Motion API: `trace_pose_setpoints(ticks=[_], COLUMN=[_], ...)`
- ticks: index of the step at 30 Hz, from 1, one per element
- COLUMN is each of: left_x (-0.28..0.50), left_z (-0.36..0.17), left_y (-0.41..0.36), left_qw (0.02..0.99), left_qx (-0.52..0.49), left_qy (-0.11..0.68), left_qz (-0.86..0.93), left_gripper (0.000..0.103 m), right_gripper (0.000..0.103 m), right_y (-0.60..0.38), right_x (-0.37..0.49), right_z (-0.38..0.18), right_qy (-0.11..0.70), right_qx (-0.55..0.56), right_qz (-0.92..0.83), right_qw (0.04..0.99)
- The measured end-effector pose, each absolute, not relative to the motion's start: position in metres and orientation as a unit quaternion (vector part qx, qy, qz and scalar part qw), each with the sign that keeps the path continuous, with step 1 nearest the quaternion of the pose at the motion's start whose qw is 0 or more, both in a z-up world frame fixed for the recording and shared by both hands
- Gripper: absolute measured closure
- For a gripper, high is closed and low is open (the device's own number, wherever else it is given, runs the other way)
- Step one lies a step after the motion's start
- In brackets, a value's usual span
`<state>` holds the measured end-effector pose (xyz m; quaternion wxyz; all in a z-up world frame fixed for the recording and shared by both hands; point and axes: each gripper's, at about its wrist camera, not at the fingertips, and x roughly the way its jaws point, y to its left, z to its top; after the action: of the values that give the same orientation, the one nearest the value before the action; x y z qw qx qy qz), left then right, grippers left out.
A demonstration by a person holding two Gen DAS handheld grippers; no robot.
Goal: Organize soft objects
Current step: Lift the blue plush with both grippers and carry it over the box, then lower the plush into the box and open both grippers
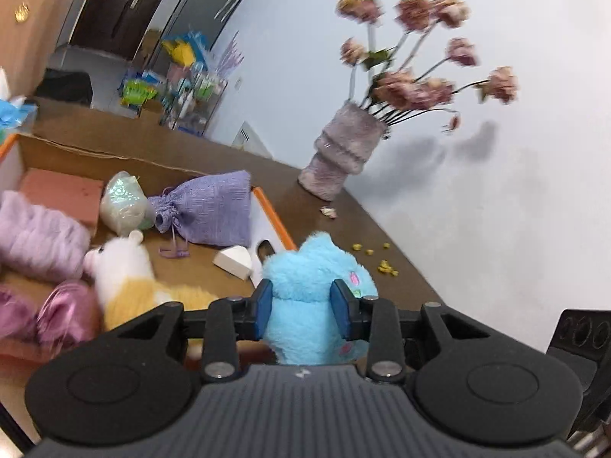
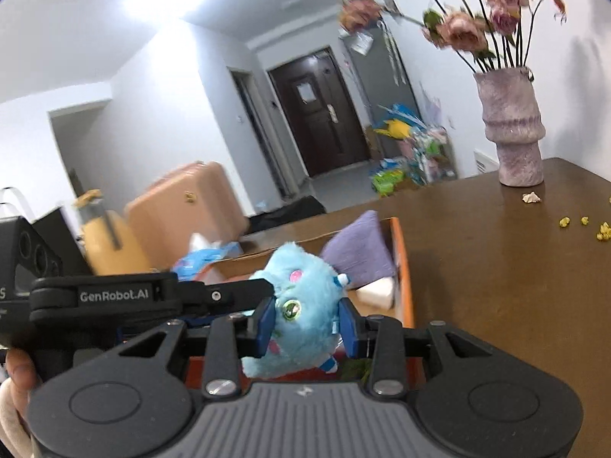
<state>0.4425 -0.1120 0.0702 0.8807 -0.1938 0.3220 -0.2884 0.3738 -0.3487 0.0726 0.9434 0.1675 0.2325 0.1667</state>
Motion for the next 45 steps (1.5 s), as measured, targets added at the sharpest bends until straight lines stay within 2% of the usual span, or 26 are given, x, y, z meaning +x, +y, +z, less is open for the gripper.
trace_pose_setpoints(ticks=[4, 5, 9, 17, 19, 21, 22, 23, 24, 26, 28, 30, 38, 45], left_x=[0.474, 0.475, 0.475, 0.446, 0.432, 0.411, 0.397, 0.385, 0.373, 0.352, 0.339, 0.329, 0.292, 0.253], left_z=[0.043, 0.037, 0.026, 0.059, 0.074, 0.089, 0.095, 0.099, 0.103, 0.109, 0.115, 0.119, 0.131, 0.113], left_y=[-0.124, -0.126, -0.131, -0.111, -0.103, -0.094, -0.089, -0.085, -0.082, -0.076, -0.070, -0.067, -0.061, -0.058], left_qw=[0.877, 0.879, 0.893, 0.927, 0.942, 0.957, 0.965, 0.971, 0.976, 0.983, 0.986, 0.988, 0.993, 0.995], left_qx=[-0.180, -0.168, -0.130, -0.071, -0.033, 0.007, 0.028, 0.041, 0.053, 0.066, 0.057, 0.054, 0.040, 0.025], left_qy=[0.358, 0.360, 0.349, 0.306, 0.285, 0.254, 0.231, 0.211, 0.190, 0.157, 0.147, 0.139, 0.109, 0.096], left_qz=[-0.266, -0.264, -0.253, -0.204, -0.174, -0.143, -0.123, -0.107, -0.093, -0.072, -0.060, -0.043, -0.034, -0.011], left_gripper=[0.070, 0.070, 0.070, 0.069, 0.066, 0.057, 0.047, 0.039, 0.036, 0.030, 0.025, 0.025, 0.007, 0.000], right_gripper=[0.072, 0.075, 0.075, 0.075, 0.069, 0.054, 0.050, 0.040, 0.028, 0.016, 0.016, 0.016, 0.016, 0.013], right_y=[-0.350, -0.349, -0.340, -0.344, -0.344, -0.342, -0.339, -0.338, -0.335, -0.330, -0.325, -0.322, -0.321, -0.326], right_x=[0.423, 0.428, 0.430, 0.406, 0.396, 0.384, 0.376, 0.368, 0.360, 0.344, 0.335, 0.330, 0.309, 0.280], right_z=[0.050, 0.046, 0.040, 0.063, 0.079, 0.092, 0.101, 0.107, 0.113, 0.121, 0.127, 0.132, 0.136, 0.123], right_qy=[0.271, 0.278, 0.274, 0.258, 0.247, 0.235, 0.225, 0.212, 0.197, 0.161, 0.143, 0.138, 0.128, 0.127], right_qx=[0.166, 0.158, 0.106, 0.095, 0.081, 0.064, 0.052, 0.040, 0.029, 0.010, 0.001, 0.002, 0.008, 0.028], right_qz=[0.142, 0.134, 0.113, 0.108, 0.112, 0.118, 0.122, 0.125, 0.127, 0.128, 0.128, 0.133, 0.147, 0.141], right_qw=[0.938, 0.938, 0.949, 0.955, 0.959, 0.963, 0.965, 0.968, 0.972, 0.979, 0.981, 0.981, 0.981, 0.981])
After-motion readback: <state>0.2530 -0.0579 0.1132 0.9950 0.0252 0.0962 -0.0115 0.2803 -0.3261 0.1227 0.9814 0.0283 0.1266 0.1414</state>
